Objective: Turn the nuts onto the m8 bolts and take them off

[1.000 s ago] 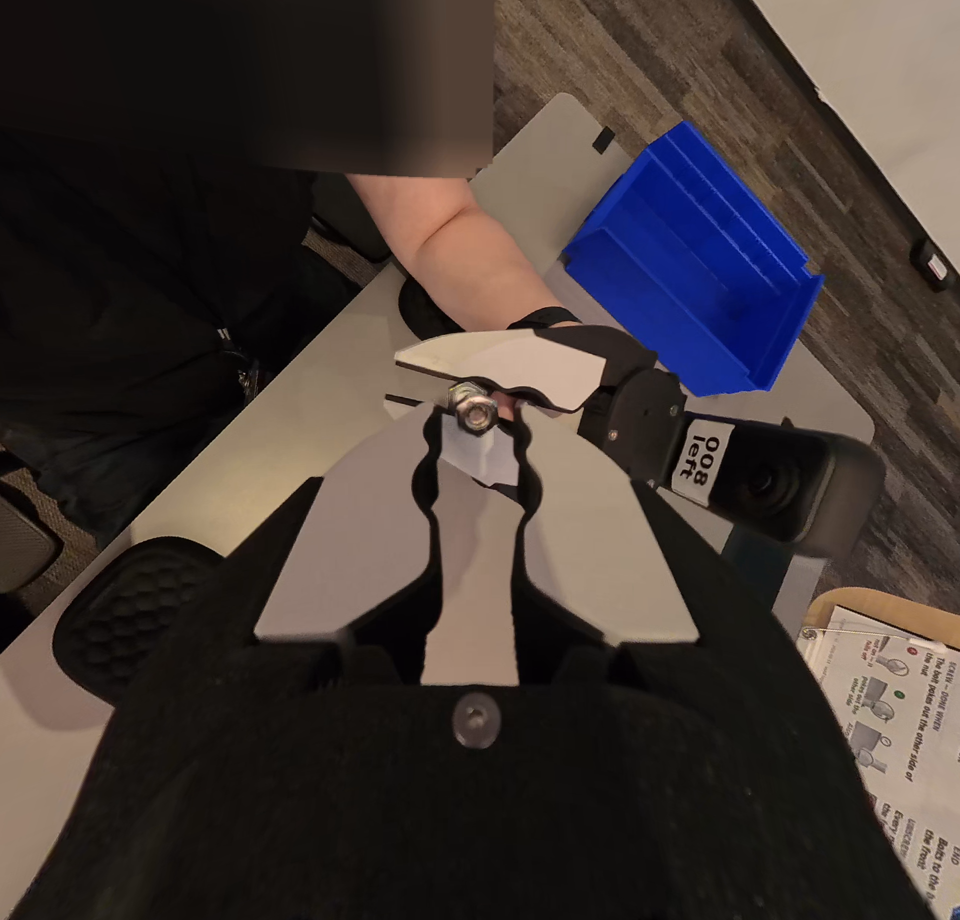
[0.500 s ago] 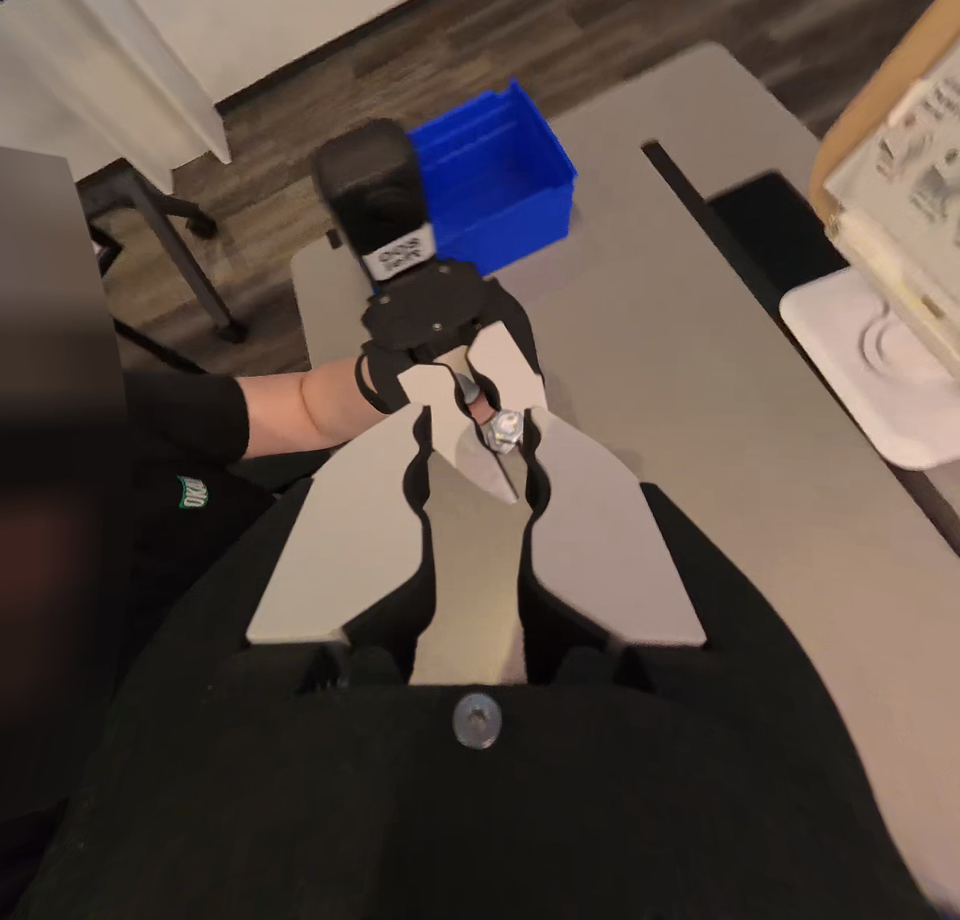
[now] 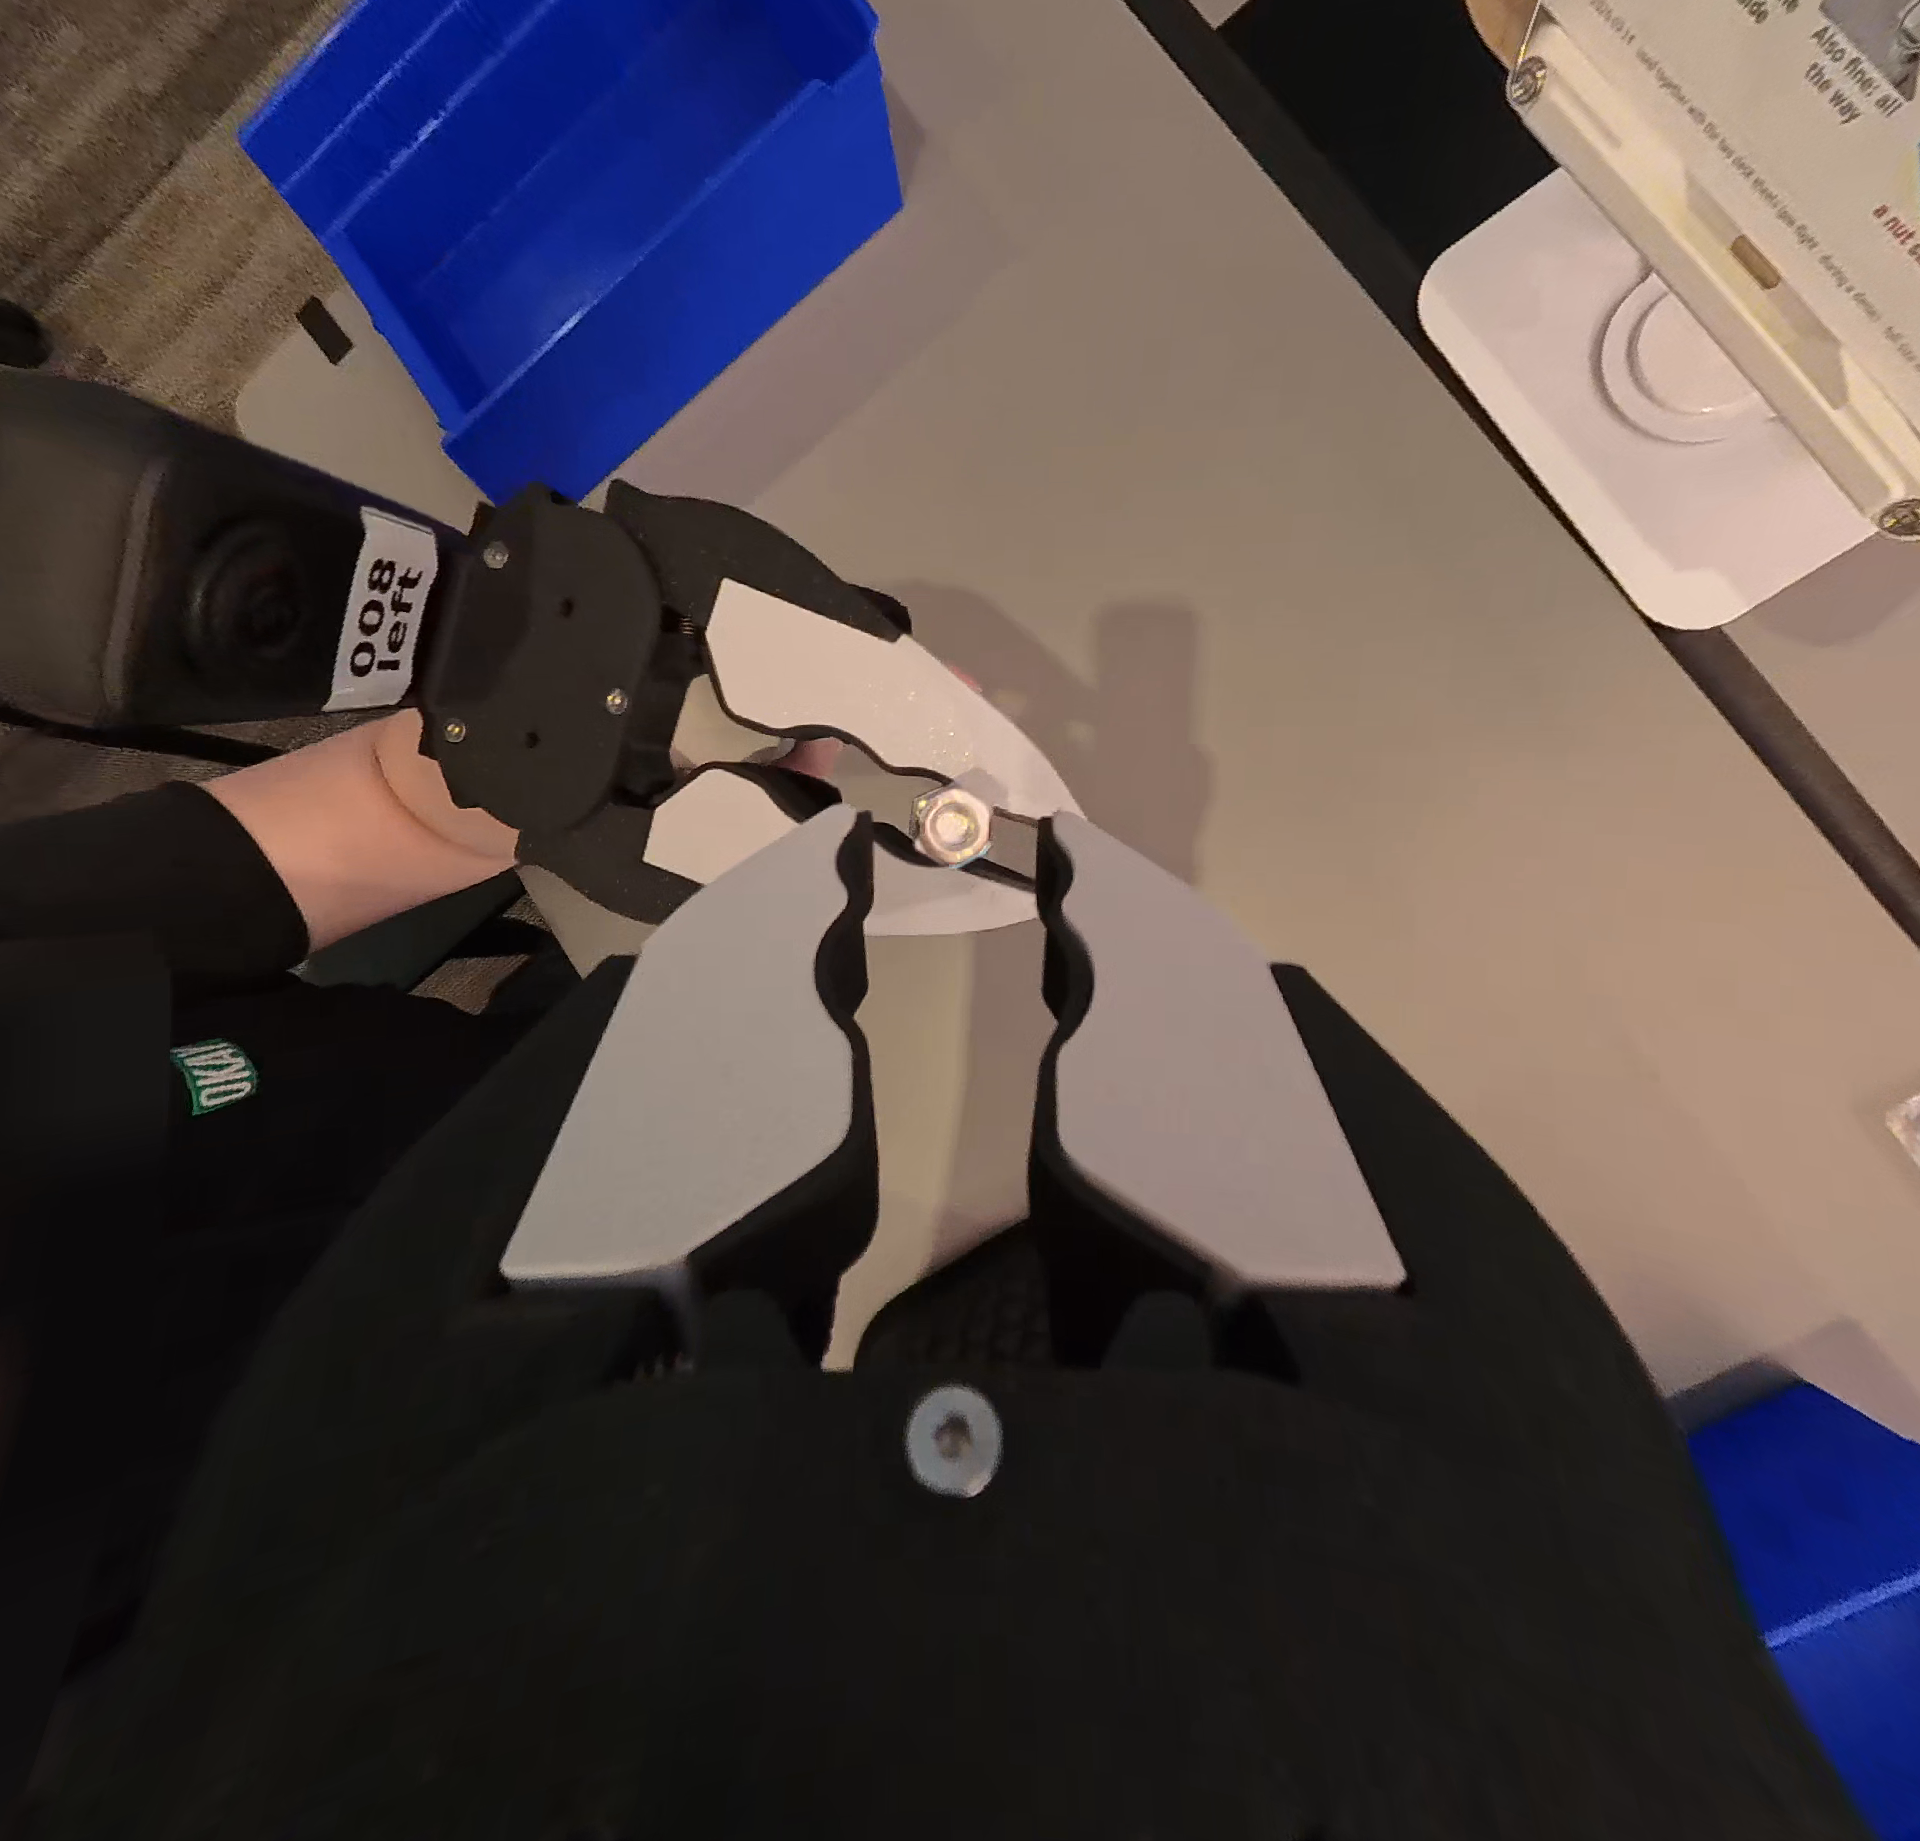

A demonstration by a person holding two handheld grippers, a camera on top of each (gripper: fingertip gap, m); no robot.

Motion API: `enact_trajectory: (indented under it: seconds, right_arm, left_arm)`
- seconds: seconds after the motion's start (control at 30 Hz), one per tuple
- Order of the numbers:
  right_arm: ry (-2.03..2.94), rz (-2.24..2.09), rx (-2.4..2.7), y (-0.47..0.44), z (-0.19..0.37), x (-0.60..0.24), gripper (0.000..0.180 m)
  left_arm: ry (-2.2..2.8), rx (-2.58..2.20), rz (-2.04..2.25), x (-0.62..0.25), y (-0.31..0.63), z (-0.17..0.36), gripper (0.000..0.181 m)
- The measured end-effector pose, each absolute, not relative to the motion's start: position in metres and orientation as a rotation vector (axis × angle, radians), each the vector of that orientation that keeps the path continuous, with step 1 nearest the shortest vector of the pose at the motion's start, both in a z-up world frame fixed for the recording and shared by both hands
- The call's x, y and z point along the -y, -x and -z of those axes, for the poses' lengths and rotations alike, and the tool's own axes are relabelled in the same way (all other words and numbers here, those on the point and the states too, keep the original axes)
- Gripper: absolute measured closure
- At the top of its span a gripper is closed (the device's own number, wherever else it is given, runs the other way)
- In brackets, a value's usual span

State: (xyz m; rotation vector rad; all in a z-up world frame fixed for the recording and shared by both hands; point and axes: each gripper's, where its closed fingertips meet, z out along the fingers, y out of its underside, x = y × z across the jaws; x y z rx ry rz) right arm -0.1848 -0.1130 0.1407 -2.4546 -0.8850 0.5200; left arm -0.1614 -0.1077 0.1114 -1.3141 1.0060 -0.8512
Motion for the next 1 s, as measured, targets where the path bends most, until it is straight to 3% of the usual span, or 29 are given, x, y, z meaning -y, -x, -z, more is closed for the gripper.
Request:
enact_trajectory:
  seconds: [0.1,0.17,0.37,0.63,1.0]
  right_arm:
    - [2.471,-0.521,0.887,0.185,-0.136,0.112,0.151]
    - [2.472,-0.56,0.914,0.188,-0.135,0.116,0.165]
    - [2.448,-0.525,1.081,0.186,-0.134,0.125,0.165]
    - [1.99,-0.413,1.818,0.195,-0.131,0.179,0.165]
    - [1.457,-0.483,2.201,0.215,-0.131,0.244,0.165]
  left_arm:
    - [1.31,-1.01,0.826,0.108,0.163,-0.112,0.169]
    - [1.307,-1.008,0.834,0.109,0.163,-0.113,0.169]
    - [1.305,-1.087,0.902,0.119,0.16,-0.111,0.169]
    - [1.201,-1.505,1.365,0.189,0.171,-0.106,0.169]
    - [0.879,-1.888,2.149,0.276,0.211,-0.113,0.169]
